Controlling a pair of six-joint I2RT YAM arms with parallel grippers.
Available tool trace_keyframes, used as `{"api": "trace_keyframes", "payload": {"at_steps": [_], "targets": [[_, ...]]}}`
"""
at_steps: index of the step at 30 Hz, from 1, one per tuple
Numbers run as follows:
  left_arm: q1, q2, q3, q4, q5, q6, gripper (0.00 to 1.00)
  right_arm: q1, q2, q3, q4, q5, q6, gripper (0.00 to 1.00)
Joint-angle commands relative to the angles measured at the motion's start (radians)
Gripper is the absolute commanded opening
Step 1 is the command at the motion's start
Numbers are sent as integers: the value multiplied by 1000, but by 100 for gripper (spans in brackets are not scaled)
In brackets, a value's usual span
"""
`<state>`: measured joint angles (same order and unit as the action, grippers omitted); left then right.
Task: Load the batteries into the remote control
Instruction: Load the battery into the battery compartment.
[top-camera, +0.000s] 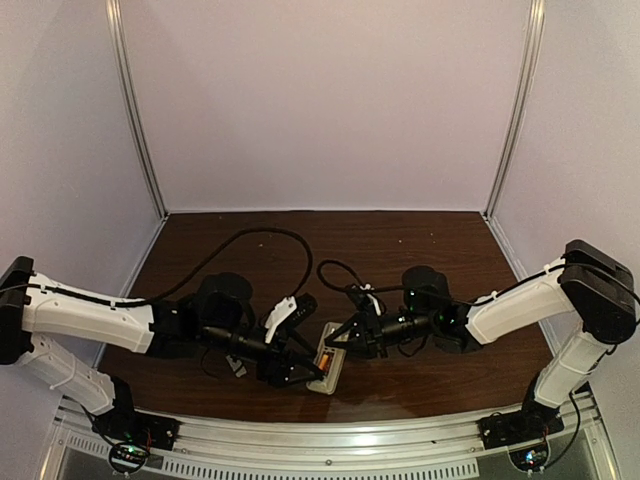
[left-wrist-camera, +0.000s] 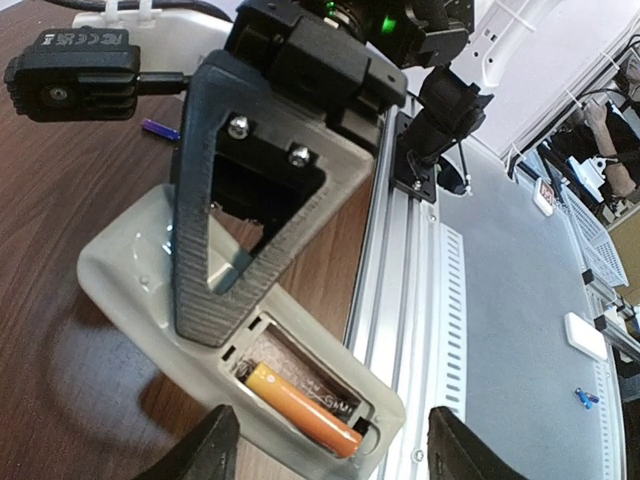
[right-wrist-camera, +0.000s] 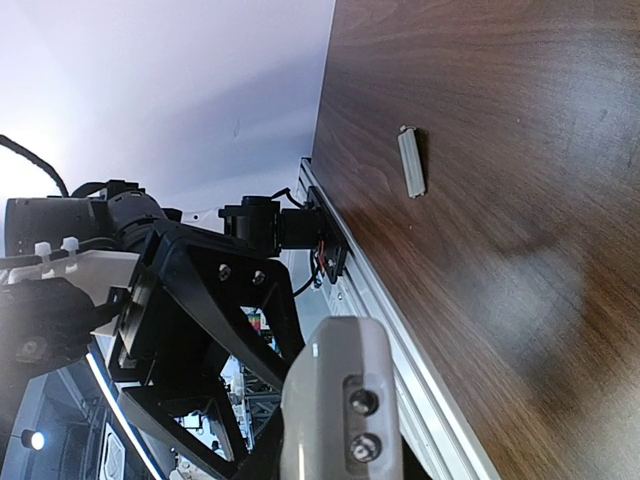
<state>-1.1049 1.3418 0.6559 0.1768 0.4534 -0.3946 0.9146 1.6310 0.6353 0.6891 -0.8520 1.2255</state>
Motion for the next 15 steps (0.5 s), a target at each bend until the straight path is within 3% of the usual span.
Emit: {"api": "trace_keyframes", "payload": {"at_steps": [1, 9, 15], "targets": [[7, 25, -9, 56, 24, -18, 65, 10, -25, 23, 25, -24, -14, 0], [8, 32, -23, 55, 3, -38, 65, 10, -26, 22, 31, -30, -12, 0], [8, 0, -45, 49, -22, -49, 71, 10, -28, 18, 29, -27, -15, 0]]}}
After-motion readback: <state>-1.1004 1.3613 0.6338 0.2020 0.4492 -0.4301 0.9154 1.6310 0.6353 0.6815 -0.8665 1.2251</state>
